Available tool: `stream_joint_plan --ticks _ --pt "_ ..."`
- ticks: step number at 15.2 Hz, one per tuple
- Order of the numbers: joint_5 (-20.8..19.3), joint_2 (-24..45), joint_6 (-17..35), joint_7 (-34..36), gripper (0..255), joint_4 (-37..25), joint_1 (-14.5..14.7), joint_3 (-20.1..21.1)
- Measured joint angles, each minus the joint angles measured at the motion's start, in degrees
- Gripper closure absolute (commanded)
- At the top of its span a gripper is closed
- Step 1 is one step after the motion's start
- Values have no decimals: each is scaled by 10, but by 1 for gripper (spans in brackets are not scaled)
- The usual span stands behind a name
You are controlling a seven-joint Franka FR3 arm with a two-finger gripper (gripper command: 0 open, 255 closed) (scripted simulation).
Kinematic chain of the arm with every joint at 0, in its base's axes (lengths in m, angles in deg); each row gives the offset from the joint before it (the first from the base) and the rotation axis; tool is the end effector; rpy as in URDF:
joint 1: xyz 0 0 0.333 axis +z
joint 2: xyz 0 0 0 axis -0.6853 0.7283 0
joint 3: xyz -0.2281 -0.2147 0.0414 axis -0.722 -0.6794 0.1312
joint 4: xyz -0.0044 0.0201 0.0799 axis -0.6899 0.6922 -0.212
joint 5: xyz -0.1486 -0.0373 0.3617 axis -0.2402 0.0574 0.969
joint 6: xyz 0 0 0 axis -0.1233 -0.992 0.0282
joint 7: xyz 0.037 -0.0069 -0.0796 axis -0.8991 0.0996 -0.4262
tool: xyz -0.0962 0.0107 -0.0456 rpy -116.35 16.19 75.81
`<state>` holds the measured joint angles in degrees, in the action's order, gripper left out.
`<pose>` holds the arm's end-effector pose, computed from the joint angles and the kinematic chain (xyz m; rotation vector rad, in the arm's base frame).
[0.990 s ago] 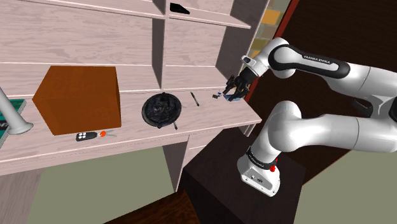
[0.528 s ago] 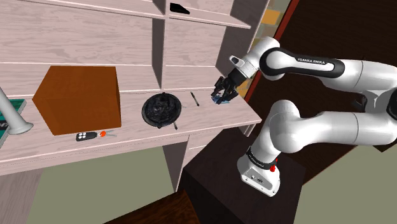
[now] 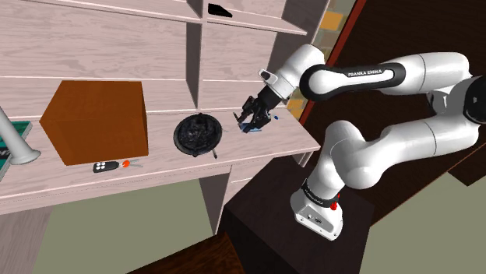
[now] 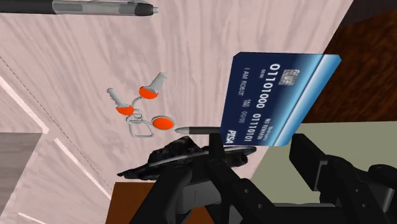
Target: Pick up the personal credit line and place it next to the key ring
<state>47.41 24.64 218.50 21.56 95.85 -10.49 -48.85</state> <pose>0.3008 0.0193 0.4008 -2.3757 -1.4051 -0.7143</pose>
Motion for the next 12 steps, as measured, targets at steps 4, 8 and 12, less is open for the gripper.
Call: stream_joint_plan --ticks 4,8,12 --pt "37 82 87 57 255 -20 90 34" --pt "73 168 157 94 255 -54 170 48" --pt "112 255 201 122 255 -109 248 52"
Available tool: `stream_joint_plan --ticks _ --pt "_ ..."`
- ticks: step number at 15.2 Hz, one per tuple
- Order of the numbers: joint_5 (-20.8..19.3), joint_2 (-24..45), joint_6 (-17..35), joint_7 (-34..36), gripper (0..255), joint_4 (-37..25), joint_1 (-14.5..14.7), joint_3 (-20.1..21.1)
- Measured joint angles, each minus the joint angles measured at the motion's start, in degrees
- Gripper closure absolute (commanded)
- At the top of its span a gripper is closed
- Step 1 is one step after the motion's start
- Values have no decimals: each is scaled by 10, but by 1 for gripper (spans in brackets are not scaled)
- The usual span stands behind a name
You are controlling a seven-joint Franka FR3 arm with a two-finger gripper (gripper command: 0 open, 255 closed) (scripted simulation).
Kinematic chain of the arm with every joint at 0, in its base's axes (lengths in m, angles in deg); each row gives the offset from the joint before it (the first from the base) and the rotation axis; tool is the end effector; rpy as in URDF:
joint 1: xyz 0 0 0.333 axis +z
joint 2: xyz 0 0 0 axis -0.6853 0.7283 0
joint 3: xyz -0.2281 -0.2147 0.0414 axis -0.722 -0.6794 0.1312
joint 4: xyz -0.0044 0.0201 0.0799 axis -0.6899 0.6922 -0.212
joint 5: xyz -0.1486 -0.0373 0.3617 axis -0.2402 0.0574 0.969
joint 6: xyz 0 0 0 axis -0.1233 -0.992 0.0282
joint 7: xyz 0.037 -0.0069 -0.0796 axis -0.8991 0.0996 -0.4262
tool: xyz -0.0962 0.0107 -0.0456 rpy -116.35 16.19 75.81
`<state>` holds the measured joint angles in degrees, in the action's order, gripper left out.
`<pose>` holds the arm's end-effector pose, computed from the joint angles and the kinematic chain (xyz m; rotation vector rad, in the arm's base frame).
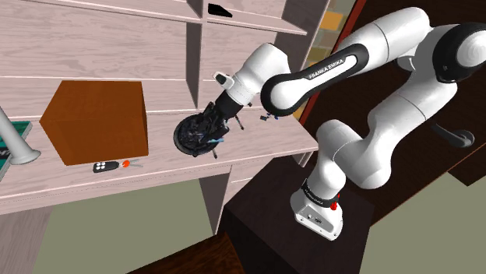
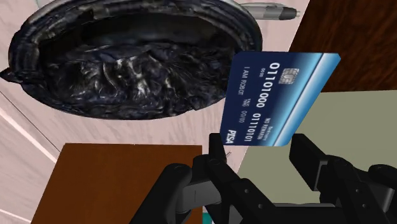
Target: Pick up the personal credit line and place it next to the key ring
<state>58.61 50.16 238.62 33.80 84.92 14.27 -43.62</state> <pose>0.3518 0.1773 0.4014 -2.3760 -1.4040 -0.7163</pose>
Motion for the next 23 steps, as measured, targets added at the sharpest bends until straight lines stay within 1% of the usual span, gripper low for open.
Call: stream_joint_plan --ticks 1,3,7,8,9,14,18,19,21,23 --pt "8 17 7 8 255 -11 14 4" --pt "33 64 27 10 255 -42 56 -7" --pt "85 148 41 16 255 -115 129 -22" --pt "98 161 47 9 255 -121 143 -30" --pt "105 167 51 7 255 -123 150 -32" --pt "179 201 87 -54 255 -121 214 -83" --pt "266 226 113 -130 255 -119 286 -142" --pt "297 234 118 -156 255 -121 311 -163" --pt "352 246 124 -204 255 -125 351 -197" --pt "380 253 125 -227 255 -128 369 -211"
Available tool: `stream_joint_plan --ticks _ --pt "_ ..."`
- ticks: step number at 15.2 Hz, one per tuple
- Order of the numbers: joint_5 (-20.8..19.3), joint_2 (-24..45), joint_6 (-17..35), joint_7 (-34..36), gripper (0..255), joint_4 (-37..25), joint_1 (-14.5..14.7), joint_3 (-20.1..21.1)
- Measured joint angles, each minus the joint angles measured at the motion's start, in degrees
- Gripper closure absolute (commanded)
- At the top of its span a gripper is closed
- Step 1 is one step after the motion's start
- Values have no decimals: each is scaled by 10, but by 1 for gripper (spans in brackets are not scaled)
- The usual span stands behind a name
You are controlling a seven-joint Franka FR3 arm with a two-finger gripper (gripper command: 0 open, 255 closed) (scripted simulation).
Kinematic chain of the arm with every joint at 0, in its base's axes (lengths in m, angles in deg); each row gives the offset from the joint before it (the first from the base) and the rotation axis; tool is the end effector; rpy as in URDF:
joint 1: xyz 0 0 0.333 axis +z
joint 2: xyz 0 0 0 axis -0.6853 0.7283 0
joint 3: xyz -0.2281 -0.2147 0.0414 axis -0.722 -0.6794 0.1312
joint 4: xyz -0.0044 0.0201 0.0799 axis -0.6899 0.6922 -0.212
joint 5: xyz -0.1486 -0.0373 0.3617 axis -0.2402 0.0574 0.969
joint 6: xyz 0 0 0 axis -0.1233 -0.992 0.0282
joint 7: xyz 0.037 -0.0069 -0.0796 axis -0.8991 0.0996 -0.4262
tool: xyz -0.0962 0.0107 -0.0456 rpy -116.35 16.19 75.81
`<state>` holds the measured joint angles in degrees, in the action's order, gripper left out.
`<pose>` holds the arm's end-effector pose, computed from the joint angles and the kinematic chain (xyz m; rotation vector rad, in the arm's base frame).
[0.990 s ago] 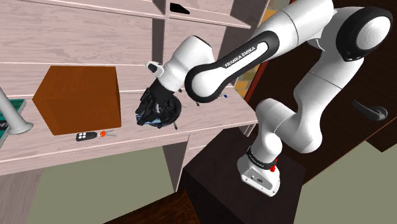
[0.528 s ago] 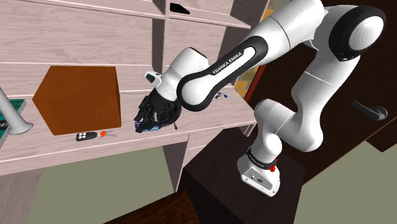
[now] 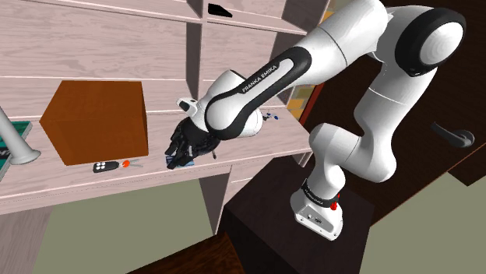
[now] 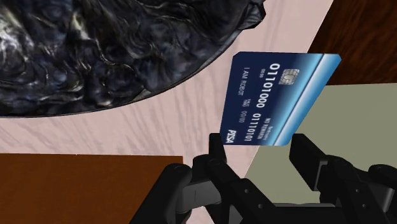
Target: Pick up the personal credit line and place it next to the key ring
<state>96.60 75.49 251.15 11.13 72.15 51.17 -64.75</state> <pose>0.3821 0.2785 0.3315 -2.3756 -1.4039 -0.7160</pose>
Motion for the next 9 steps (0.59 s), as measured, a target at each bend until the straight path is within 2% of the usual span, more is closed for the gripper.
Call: stream_joint_plan --ticks 4,5,9 --pt "11 3 0 -9 255 -1 7 -5" --pt "11 3 0 -9 0 -1 7 -5" --pt "11 3 0 -9 0 -2 7 -6"
